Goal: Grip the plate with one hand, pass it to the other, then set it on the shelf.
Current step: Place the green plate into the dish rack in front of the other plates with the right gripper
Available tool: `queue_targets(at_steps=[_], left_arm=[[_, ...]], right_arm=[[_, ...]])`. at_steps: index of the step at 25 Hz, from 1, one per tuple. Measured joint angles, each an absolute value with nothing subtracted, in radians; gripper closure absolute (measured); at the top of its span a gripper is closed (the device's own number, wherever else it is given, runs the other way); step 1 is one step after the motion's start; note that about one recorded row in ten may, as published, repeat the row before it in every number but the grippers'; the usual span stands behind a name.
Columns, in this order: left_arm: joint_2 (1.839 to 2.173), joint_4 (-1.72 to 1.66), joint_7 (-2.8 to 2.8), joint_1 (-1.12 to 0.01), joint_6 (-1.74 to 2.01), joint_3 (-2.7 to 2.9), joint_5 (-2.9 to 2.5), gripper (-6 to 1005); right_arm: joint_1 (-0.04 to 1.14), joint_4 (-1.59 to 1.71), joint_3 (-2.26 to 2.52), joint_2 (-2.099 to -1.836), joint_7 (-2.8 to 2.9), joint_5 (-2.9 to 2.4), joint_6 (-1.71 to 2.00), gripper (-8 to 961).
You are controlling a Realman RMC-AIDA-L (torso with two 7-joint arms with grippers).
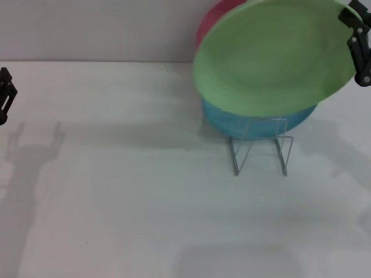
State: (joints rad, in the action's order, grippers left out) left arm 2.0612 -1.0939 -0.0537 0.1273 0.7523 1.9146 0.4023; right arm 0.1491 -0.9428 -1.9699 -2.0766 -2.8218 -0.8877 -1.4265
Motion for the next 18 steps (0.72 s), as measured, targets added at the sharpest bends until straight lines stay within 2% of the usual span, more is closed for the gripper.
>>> queue_targets(at_steps=[18], left_arm=[[2.063, -0.978, -0.011, 0.094, 0.886, 1.938, 0.399, 186]], right_arm=[[0.213, -0.822, -2.033, -2.075, -2.856, -0.952, -1.441, 921]])
